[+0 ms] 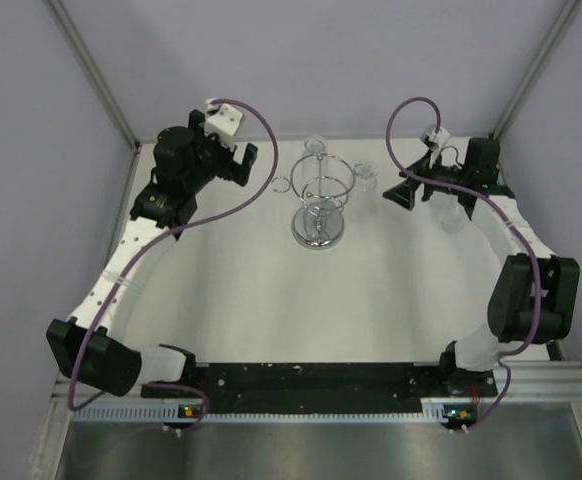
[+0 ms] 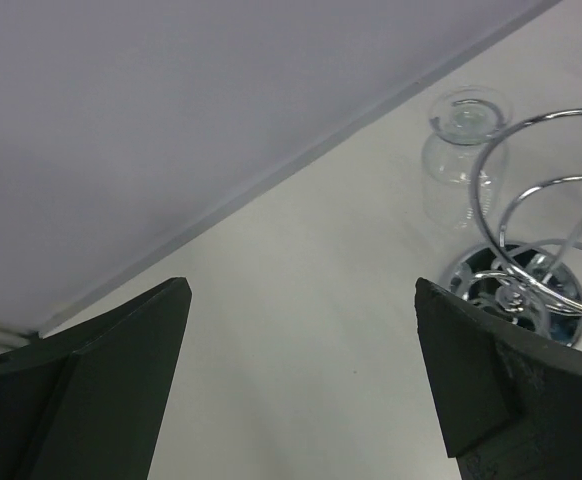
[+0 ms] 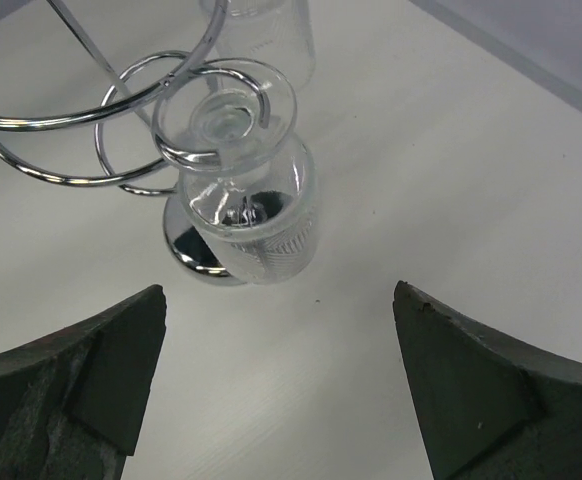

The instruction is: Take the wine glass off the wine glass rack

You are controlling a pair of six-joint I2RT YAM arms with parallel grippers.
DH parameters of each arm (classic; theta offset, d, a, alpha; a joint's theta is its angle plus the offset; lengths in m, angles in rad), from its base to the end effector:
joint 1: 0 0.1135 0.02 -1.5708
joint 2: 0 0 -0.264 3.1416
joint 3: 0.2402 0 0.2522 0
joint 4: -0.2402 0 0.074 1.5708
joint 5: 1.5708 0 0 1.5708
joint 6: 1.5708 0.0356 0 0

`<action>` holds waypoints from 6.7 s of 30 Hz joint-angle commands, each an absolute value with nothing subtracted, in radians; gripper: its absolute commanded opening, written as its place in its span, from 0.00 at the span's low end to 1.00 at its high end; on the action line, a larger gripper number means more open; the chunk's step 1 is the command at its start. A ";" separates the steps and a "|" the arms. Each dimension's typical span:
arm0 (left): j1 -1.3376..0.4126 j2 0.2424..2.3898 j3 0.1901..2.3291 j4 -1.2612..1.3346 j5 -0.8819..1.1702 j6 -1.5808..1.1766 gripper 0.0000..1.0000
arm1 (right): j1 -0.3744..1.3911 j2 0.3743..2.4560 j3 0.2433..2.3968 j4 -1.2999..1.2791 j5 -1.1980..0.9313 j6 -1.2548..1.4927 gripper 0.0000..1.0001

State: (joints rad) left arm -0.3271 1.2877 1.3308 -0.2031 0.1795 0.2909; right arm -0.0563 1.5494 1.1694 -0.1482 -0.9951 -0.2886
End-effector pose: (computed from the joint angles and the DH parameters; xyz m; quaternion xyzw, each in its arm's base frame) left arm 0.2783 -0.1011 0.4201 0.2860 0.7047 -0.0799 0.6444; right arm 0.3459 0.0104 0.2952 -0.3244 0.7294 0.3326 0.5022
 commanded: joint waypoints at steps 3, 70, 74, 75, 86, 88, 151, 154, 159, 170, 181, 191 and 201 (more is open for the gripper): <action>-0.293 1.380 1.434 -0.190 0.094 0.342 0.99 | -0.011 1.600 1.189 -0.029 -1.106 -0.379 0.93; -0.288 1.450 1.463 -0.221 0.141 0.382 0.99 | 0.097 1.671 1.103 0.328 -0.940 -0.210 0.00; -0.288 1.451 1.456 -0.207 0.150 0.374 0.99 | 0.086 1.641 1.071 0.354 -0.913 -0.212 0.00; -0.288 1.453 1.454 -0.206 0.155 0.376 0.99 | 0.081 1.638 1.066 0.356 -0.911 -0.212 0.00; -0.287 1.451 1.450 -0.192 0.143 0.367 0.99 | 0.043 1.591 1.040 0.373 -0.867 -0.189 0.00; -0.284 1.445 1.442 -0.195 0.135 0.356 0.99 | 0.040 1.588 1.042 0.362 -0.861 -0.193 0.00; -0.141 0.565 0.859 -0.410 0.726 0.436 0.79 | 0.474 1.004 1.101 -0.647 -0.756 -0.109 0.00; -0.239 0.609 0.887 -0.331 0.710 0.498 0.74 | 0.521 1.116 1.210 -0.721 -0.851 -0.112 0.00; -0.388 0.675 0.931 -0.285 0.683 0.560 0.71 | 0.583 1.215 1.269 -0.718 -0.884 -0.098 0.00; -0.486 0.738 0.959 -0.408 0.715 0.701 0.68 | 0.626 1.272 1.241 -0.634 -0.824 -0.046 0.00; -0.488 0.634 0.838 -0.523 0.741 0.678 0.68 | 0.597 1.213 1.164 -0.718 -0.677 -0.256 0.00; -0.488 0.632 0.735 -0.436 0.690 0.483 0.70 | 0.597 1.042 1.037 -0.891 -0.572 -0.489 0.13; -0.486 0.657 0.713 -0.405 0.693 0.431 0.70 | 0.597 0.957 0.979 -1.032 -0.601 -0.642 0.54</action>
